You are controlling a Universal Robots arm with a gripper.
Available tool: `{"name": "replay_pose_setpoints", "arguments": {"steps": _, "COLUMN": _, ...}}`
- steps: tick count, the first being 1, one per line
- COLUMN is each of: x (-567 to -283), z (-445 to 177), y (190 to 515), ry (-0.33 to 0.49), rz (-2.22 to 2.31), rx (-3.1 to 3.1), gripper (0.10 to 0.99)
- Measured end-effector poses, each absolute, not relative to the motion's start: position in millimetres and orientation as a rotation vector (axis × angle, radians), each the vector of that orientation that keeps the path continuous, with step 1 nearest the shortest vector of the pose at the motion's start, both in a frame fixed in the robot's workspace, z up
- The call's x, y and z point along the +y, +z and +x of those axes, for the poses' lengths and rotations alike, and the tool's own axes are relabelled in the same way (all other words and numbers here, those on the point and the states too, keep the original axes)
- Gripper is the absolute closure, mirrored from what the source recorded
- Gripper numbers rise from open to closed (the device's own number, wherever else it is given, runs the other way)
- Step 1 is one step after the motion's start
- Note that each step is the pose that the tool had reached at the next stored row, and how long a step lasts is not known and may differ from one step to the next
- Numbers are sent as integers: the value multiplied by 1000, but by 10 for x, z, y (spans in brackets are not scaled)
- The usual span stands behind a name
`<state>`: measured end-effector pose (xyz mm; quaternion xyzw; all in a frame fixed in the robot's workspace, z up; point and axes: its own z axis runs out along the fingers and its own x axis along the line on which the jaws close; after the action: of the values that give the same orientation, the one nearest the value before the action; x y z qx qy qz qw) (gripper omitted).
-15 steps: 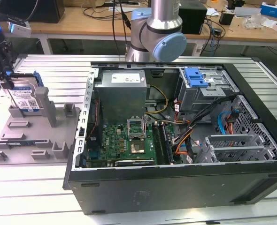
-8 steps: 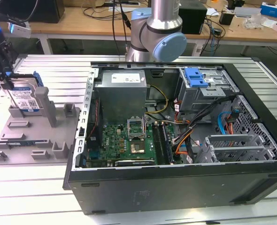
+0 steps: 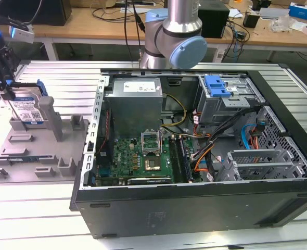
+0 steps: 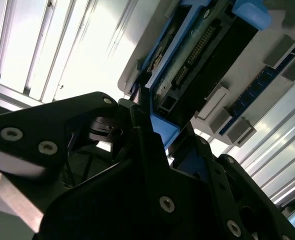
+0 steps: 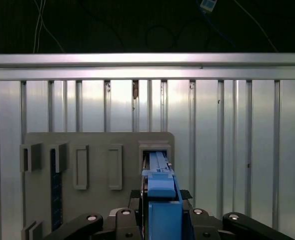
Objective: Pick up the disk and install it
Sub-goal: 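Pick up the disk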
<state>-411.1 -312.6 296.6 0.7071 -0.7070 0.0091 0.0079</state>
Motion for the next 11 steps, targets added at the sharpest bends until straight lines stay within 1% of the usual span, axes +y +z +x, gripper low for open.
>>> {"name": "replay_pose_setpoints", "arguments": {"steps": 2, "x": -3130, "z": -4111, "y": 2964, "ry": 28, "rz": 2210, "rx": -2210, "gripper": 694}}
{"name": "replay_pose_setpoints", "arguments": {"steps": 4, "x": -3137, "z": -4111, "y": 2960, "ry": 28, "rz": 2210, "rx": -2210, "gripper": 722}}
{"name": "replay_pose_setpoints", "arguments": {"steps": 11, "x": -3139, "z": -4111, "y": 2961, "ry": 25, "rz": 2212, "rx": -2212, "gripper": 722}}
